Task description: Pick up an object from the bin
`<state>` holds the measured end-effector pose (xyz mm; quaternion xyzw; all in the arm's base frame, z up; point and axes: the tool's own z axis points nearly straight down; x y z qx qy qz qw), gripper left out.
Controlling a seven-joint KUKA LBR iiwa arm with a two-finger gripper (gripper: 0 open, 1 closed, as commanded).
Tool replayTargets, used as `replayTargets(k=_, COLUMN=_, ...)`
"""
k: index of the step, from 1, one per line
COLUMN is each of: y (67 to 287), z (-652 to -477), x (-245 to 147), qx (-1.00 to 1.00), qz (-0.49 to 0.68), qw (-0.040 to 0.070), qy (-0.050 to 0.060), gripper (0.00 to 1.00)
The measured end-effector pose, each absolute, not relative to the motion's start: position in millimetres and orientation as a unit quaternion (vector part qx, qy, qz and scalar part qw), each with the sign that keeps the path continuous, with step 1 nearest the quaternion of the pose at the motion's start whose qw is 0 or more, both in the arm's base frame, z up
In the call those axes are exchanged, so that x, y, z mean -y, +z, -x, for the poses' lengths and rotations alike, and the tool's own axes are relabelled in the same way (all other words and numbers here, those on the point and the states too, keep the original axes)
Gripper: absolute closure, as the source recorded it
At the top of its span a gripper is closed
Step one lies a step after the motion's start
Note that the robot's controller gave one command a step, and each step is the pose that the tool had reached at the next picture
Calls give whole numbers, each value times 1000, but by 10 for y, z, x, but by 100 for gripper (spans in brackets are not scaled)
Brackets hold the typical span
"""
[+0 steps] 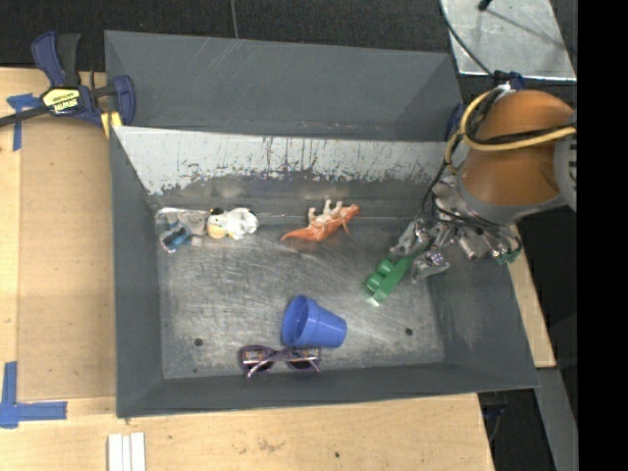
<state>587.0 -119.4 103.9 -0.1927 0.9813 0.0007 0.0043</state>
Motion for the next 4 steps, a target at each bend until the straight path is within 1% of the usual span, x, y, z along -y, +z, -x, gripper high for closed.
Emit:
replayTargets(k=1, y=1039, z=-5871, x=1193, qx=-981, qz=193, qw=4, qy=1, gripper=100)
replayTargets(k=2, y=1332, z=-5874, x=1183, qx=-981, qz=194, qw=-2, qy=2, gripper=100)
replayTargets(k=3, y=1534, z=-6002, x=1271, qx=-981, qz=195, qw=10, qy=-4, gripper=100)
replayTargets(k=4, y=1629, z=-5869, x=1146, qx=-980, qz=198, qw=-4, qy=2, gripper=100)
